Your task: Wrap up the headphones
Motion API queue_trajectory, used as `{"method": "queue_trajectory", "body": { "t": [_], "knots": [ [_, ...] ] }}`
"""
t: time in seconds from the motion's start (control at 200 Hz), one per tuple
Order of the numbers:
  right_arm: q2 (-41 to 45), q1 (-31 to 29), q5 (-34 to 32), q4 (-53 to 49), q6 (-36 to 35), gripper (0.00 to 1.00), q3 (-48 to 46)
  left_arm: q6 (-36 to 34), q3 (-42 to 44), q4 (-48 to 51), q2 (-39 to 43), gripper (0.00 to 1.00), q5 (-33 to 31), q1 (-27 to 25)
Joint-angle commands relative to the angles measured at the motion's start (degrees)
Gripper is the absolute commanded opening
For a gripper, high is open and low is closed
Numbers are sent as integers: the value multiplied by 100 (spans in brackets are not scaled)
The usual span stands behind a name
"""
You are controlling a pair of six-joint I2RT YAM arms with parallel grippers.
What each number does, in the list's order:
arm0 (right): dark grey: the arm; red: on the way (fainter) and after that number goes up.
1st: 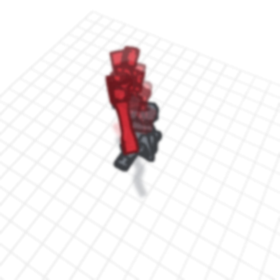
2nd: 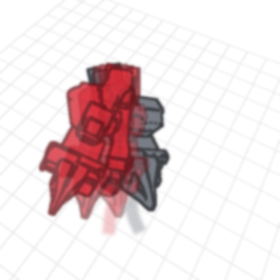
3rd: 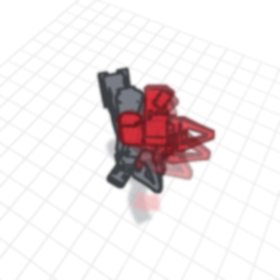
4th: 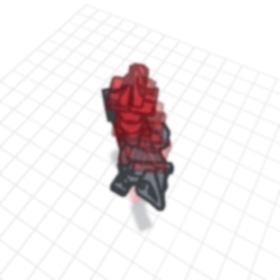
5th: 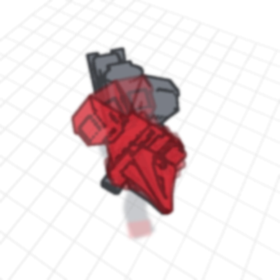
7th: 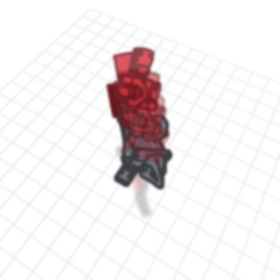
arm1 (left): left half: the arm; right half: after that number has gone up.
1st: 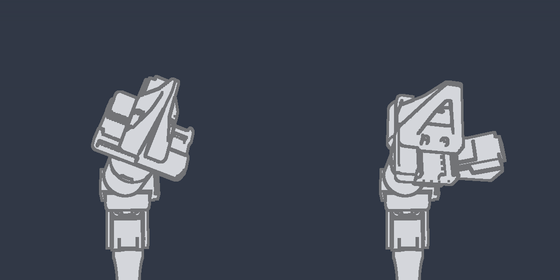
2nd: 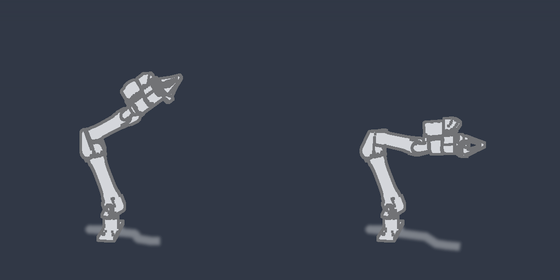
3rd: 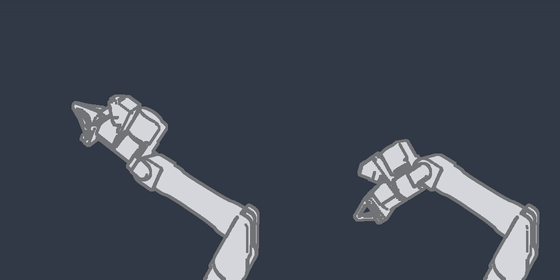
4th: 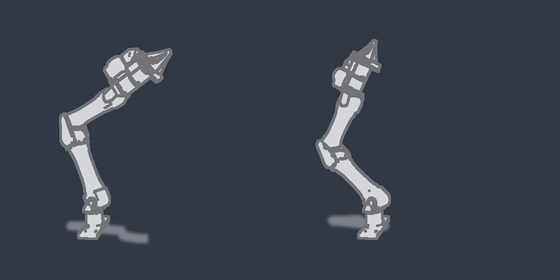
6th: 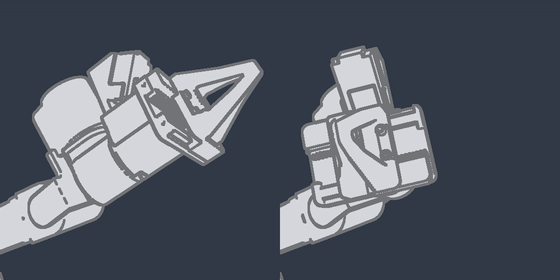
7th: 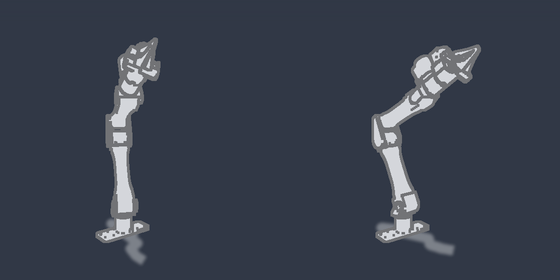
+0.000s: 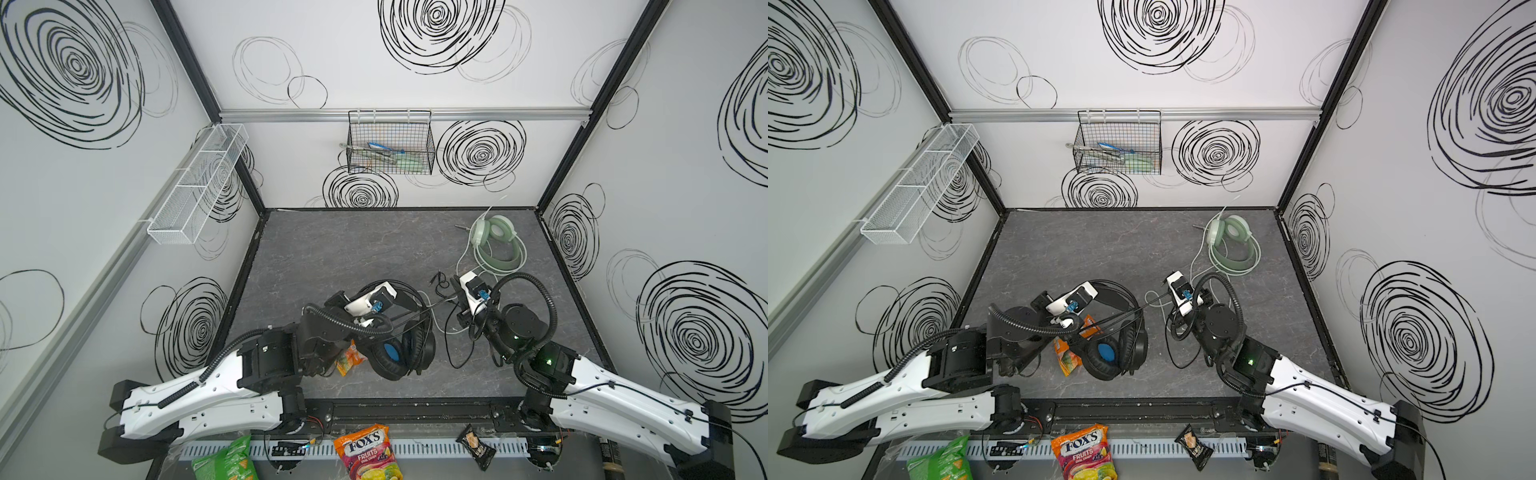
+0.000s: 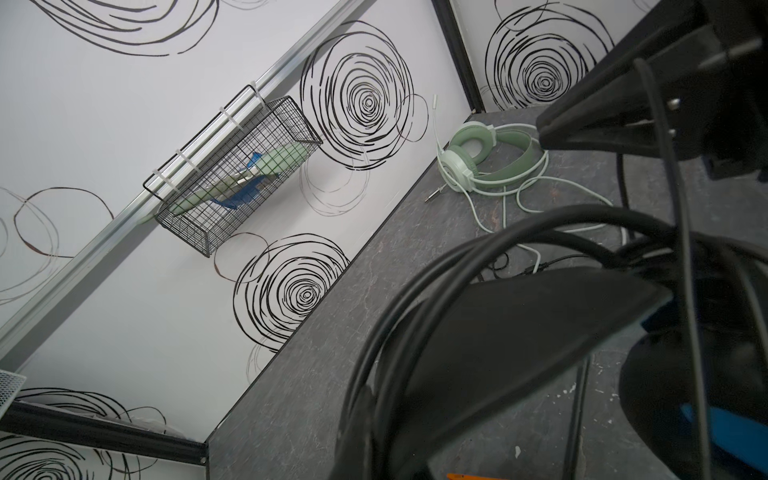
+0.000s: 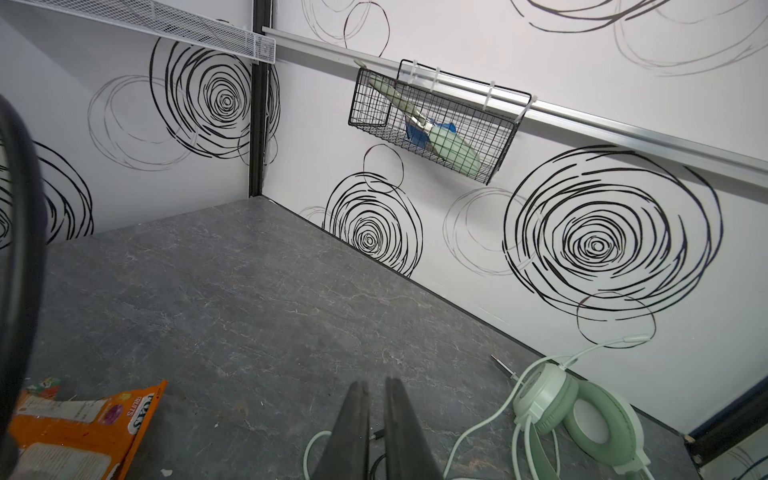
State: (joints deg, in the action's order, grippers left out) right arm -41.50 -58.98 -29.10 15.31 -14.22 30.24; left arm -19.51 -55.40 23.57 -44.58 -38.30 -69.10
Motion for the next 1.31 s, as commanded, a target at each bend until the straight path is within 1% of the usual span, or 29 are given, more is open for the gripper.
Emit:
{"method": "queue_trajectory", "body": {
  "t": [0.0, 0.195, 0.33, 0.455, 0.63, 0.86, 0.966, 1.066, 1.301],
  "knots": [
    [89, 99, -33, 279, 145, 14, -77, 423, -72, -485, 232, 0, 401, -6],
    [264, 172, 237, 513, 189, 15, -264, 779, 53, -768, 402, 0, 686, 8],
    [404, 225, 439, 712, 200, 18, -434, 1000, 74, -945, 511, 0, 962, 15],
    [341, 254, 615, 755, 211, 20, -449, 1172, 38, -1097, 568, 0, 1230, 11],
    [180, 263, 974, 906, 229, 22, -466, 1555, 64, -1556, 634, 0, 1739, 28],
    [172, 264, 1294, 961, 299, 22, -470, 2057, 31, -2152, 551, 0, 2044, 41],
    [218, 260, 1520, 1152, 306, 22, -575, 2335, -74, -2382, 479, 0, 2287, 64],
    [212, 260, 1589, 1368, 356, 22, -654, 2504, -187, -2535, 383, 0, 2476, 72],
    [-93, 264, 1788, 1442, 376, 22, -542, 2809, -365, -2930, 163, 0, 2759, 107]
  ]
}}
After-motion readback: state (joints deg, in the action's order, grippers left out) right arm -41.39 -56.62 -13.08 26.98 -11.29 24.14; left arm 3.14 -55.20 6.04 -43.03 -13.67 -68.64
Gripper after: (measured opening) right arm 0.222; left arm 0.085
